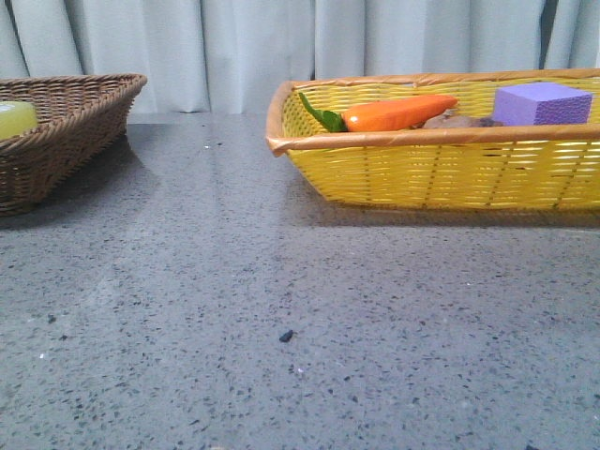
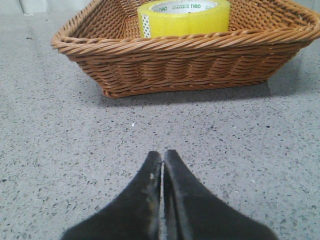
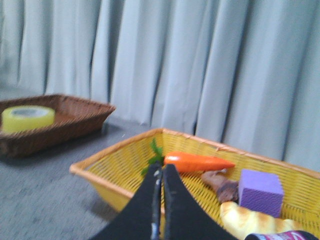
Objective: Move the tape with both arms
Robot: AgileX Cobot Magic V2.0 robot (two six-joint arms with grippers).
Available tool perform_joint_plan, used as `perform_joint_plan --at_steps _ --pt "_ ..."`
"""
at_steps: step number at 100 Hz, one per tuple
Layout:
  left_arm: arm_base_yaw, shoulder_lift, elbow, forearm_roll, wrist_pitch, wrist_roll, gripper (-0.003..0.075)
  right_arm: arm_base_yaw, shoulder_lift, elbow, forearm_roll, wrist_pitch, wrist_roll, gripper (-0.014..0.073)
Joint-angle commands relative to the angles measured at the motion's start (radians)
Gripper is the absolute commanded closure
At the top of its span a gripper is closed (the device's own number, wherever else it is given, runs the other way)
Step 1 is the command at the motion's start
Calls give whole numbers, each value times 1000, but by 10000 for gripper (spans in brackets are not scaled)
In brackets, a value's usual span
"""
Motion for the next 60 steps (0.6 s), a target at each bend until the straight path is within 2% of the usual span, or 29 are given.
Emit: perform_joint_plan --at_steps 1,12,28,35,54,60 --pt "3 -30 9 -3 -65 -11 741 -134 -11 23 125 -225 -51 668" --pt "3 -30 9 -3 -65 -11 741 -312 -11 74 236 -328 -51 668" --pt "3 -30 9 -3 -65 -11 741 -506 -11 142 325 -346 -51 668" --pt "3 -30 9 -3 -65 -11 741 -539 -11 173 325 -346 -51 668" --pt "3 -30 9 -3 -65 -11 741 -539 -15 290 325 -346 -51 668" --pt "3 -30 9 -3 -65 -11 741 -539 -15 285 335 -231 -51 668"
